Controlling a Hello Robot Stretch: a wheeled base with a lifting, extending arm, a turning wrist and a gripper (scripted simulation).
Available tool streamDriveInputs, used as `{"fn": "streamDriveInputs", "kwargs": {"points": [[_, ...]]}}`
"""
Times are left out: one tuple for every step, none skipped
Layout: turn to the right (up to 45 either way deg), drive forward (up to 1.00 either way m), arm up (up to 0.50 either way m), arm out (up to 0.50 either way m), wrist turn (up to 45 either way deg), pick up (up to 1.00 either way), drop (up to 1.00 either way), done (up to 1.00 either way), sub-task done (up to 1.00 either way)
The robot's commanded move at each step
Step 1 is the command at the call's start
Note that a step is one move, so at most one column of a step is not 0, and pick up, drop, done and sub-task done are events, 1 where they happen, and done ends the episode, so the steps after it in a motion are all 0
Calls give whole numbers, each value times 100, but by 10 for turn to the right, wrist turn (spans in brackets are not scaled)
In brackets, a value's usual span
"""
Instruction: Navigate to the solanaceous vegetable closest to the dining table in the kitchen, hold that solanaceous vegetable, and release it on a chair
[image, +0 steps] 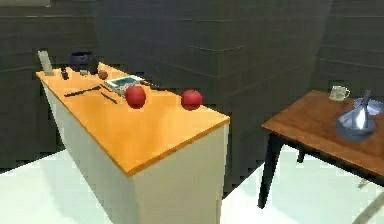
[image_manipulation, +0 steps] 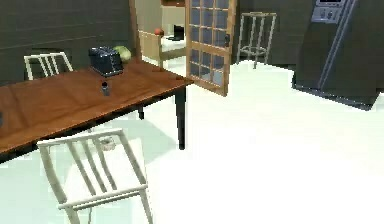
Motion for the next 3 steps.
{"fn": "streamDriveInputs", "kwargs": {"points": [[-450,0,0,0,0,0,0,0,0],[-390,0,0,0,0,0,0,0,0],[450,0,0,0,0,0,0,0,0]]}}
